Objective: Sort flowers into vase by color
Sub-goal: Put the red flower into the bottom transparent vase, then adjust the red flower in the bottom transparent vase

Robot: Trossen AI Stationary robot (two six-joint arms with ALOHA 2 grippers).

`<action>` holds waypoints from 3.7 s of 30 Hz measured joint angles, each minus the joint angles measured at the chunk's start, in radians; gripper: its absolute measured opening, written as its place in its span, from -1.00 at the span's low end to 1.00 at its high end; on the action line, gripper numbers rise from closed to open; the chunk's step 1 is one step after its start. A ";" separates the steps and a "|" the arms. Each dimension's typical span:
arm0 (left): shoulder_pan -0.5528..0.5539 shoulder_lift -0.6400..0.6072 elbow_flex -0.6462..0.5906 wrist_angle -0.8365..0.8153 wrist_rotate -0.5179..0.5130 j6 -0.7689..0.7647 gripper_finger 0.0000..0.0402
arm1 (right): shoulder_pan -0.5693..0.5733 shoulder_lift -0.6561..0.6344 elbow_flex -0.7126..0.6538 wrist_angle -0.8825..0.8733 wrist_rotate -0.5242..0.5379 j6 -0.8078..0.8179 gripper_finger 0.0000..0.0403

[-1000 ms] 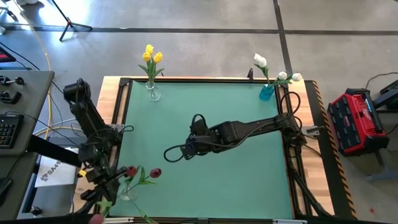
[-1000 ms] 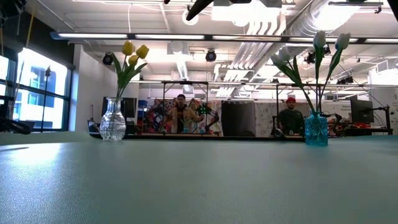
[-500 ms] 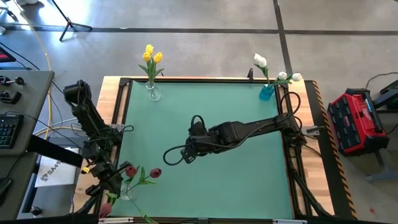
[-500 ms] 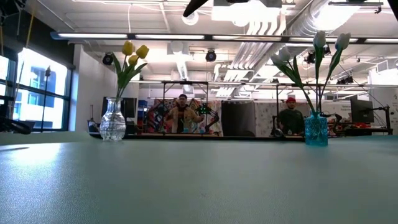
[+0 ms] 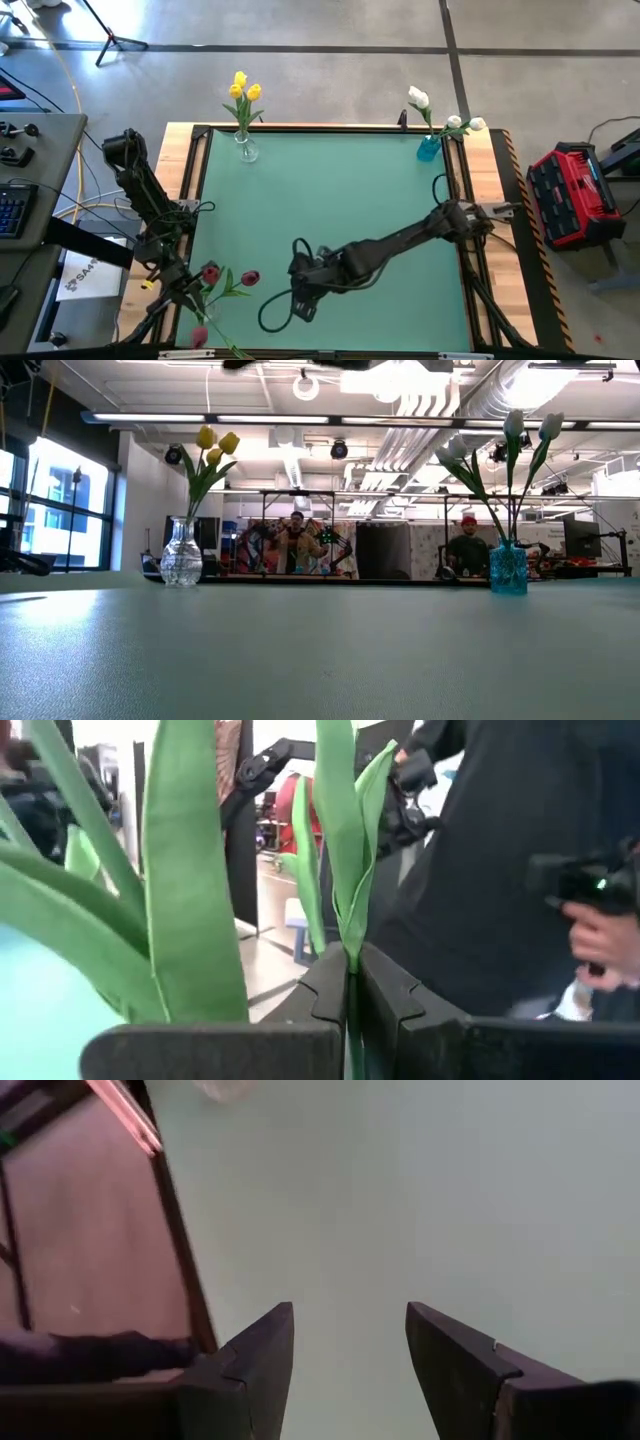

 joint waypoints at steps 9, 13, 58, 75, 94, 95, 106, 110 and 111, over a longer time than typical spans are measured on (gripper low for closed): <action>0.000 0.000 0.000 0.000 -0.017 -0.274 -0.93 | 0.003 0.027 -0.001 0.042 -0.008 -0.031 -0.09; 0.000 0.000 0.000 0.026 -0.017 -0.332 -0.83 | 0.001 0.027 0.003 0.116 -0.071 -0.069 -0.09; 0.000 -0.627 0.001 -0.033 -0.380 -0.122 -0.69 | 0.000 0.138 0.004 0.869 -0.435 -0.353 -0.41; 0.000 -0.628 0.001 -0.056 -0.405 -0.166 -0.69 | 0.024 0.181 0.003 1.124 -0.430 -0.293 -0.49; 0.000 -0.629 0.067 -0.059 -0.459 0.032 -0.69 | 0.015 0.058 0.004 0.571 -0.243 -0.261 -0.49; 0.000 -0.629 0.082 -0.071 -0.460 0.068 -0.69 | 0.023 0.069 0.004 0.575 -0.254 -0.258 -0.49; 0.000 -0.630 0.189 -0.128 -0.595 0.322 -0.69 | 0.049 0.215 0.003 1.013 -0.364 -0.159 -0.49; 0.000 -0.631 0.191 -0.131 -0.658 0.346 -0.69 | 0.040 0.245 0.003 1.152 -0.376 -0.110 -0.49; 0.000 -0.631 0.191 -0.131 -0.664 0.342 -0.69 | 0.038 0.252 0.003 1.171 -0.381 -0.102 -0.49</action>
